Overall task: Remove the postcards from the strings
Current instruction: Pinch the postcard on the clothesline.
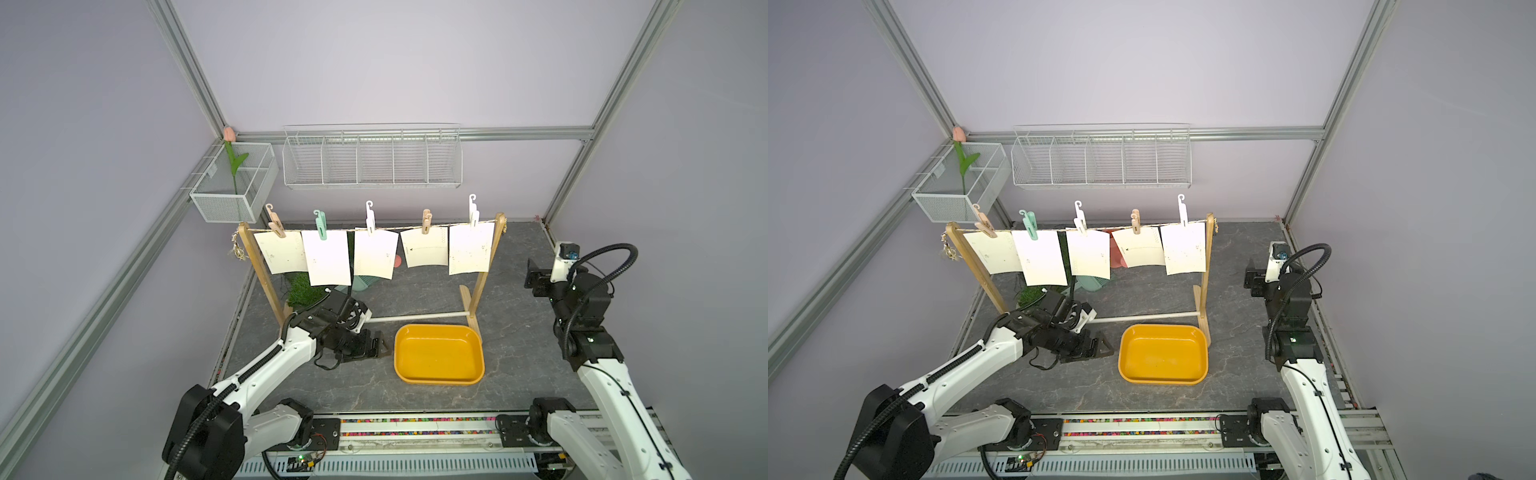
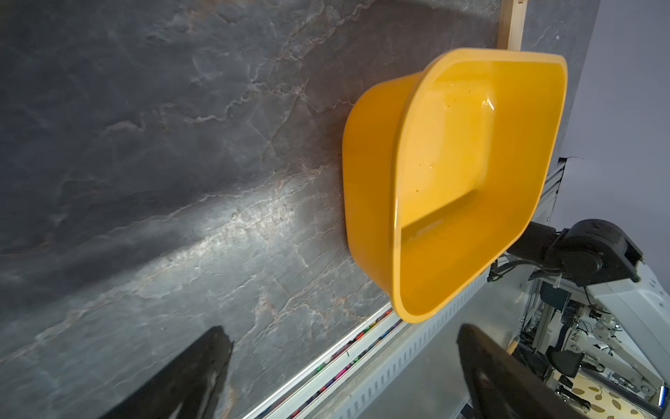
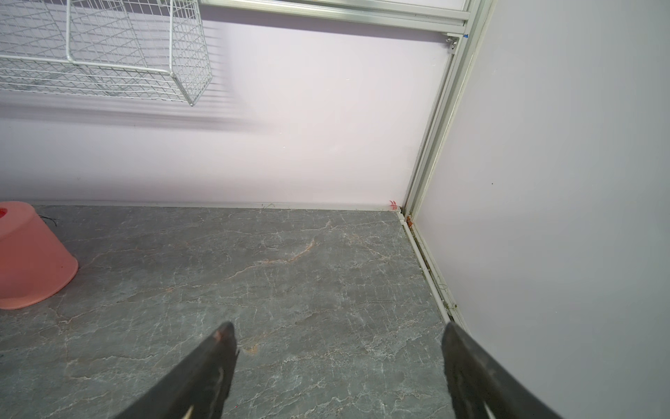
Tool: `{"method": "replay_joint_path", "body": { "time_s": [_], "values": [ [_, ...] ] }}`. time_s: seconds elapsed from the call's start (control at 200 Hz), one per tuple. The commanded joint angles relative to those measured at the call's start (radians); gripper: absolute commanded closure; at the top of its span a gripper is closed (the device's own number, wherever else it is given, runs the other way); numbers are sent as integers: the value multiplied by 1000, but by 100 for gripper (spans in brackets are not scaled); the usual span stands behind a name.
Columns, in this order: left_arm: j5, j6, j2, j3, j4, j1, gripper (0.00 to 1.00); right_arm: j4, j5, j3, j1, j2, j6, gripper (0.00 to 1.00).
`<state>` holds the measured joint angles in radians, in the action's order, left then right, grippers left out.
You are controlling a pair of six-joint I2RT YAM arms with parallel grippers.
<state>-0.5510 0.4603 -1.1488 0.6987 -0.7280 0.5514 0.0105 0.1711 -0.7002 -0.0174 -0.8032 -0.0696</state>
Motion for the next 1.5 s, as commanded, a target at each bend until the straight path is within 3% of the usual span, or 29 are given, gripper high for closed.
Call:
{"method": "replay_joint_path", "body": {
  "time_s": [0.0, 0.2, 0.405, 0.525, 0.71, 0.845, 1.08, 1.32, 1.495],
  "values": [
    [46, 100, 40, -42, 35, 37, 0, -15, -1, -48, -2, 4, 9, 11],
    [93, 219, 68, -128, 104, 188, 0, -65, -42, -91, -1, 14, 54, 11],
    [222, 235, 156, -117, 89, 369, 0, -115, -56, -125, -2, 49, 146, 11],
    [331, 167, 254, -51, 51, 443, 0, -183, 19, -162, 0, 59, 321, 11],
    [378, -19, 439, -10, 119, 463, 0, -211, -80, -220, 5, 102, 403, 11],
    [309, -197, 499, 9, 215, 464, 0, -189, -332, -282, 4, 124, 345, 11],
    [281, -408, 440, 116, 312, 467, 4, -317, -781, -557, -2, 46, 260, 11],
    [207, -491, 340, 165, 590, 467, 7, -466, -981, -827, -8, -82, 183, 11],
    [175, -566, 229, 242, 653, 469, 8, -566, -1101, -997, -11, -218, 133, 11]
  ]
}}
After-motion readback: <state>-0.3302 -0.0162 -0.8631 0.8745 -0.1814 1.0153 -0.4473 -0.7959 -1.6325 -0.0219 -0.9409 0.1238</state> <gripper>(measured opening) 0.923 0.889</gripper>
